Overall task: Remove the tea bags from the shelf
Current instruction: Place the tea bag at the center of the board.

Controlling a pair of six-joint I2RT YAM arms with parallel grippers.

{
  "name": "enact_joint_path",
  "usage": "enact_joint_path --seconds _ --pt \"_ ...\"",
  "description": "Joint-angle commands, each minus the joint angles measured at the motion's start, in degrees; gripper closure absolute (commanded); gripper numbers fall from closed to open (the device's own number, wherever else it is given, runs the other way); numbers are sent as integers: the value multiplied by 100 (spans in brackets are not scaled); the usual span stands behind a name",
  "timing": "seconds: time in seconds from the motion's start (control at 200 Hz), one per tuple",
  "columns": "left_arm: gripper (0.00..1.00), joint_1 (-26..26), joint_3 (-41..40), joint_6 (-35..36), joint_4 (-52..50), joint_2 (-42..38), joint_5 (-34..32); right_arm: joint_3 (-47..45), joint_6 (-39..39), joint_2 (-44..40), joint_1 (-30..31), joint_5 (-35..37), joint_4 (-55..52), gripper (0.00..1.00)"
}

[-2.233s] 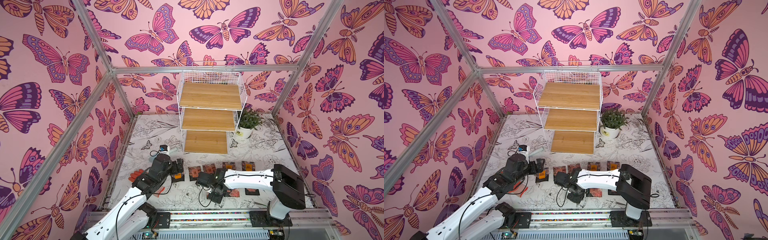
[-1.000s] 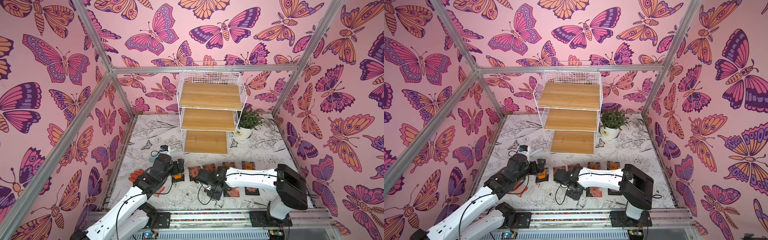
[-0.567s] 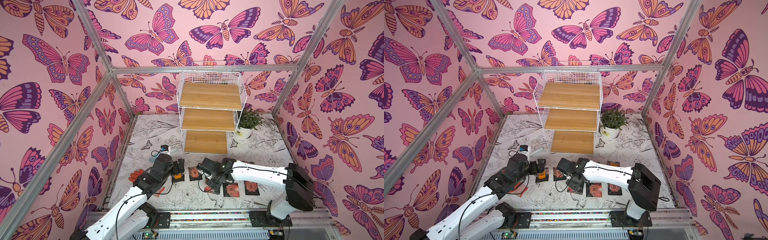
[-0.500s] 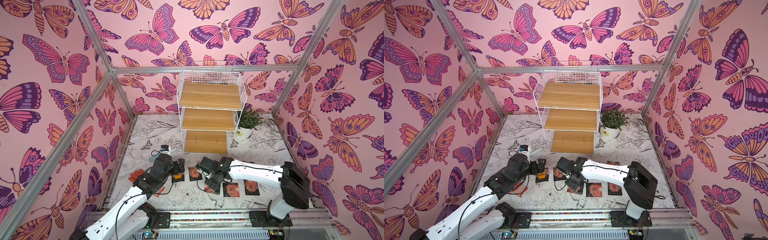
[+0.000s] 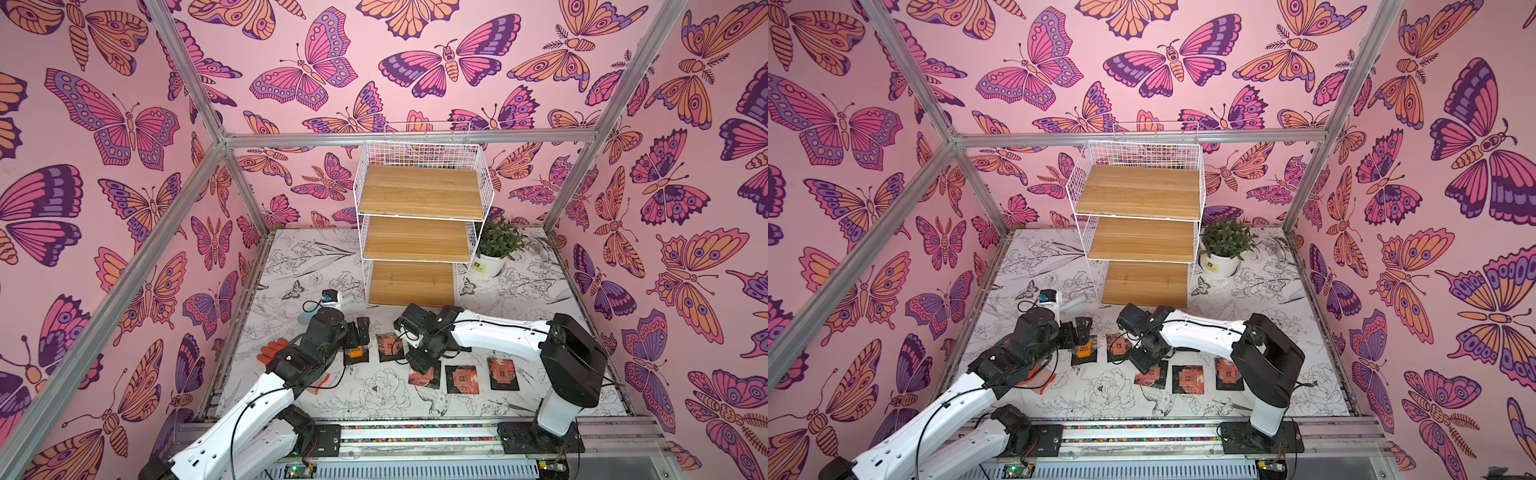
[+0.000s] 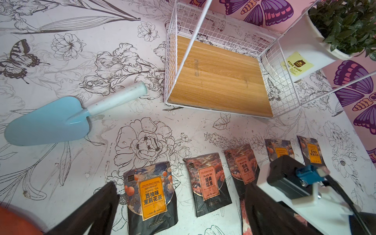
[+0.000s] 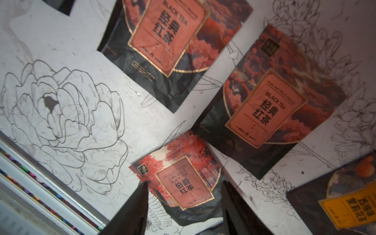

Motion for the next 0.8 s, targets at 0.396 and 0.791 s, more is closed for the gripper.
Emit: enact_joint_path --seconds 0.396,0.791 --pt "0 -35 70 -11 -126 49 -106 -266 -184 278 -91 -368 47 38" --pt "0 -35 109 -5 -130 62 -100 -233 -577 366 80 -875 -328 38"
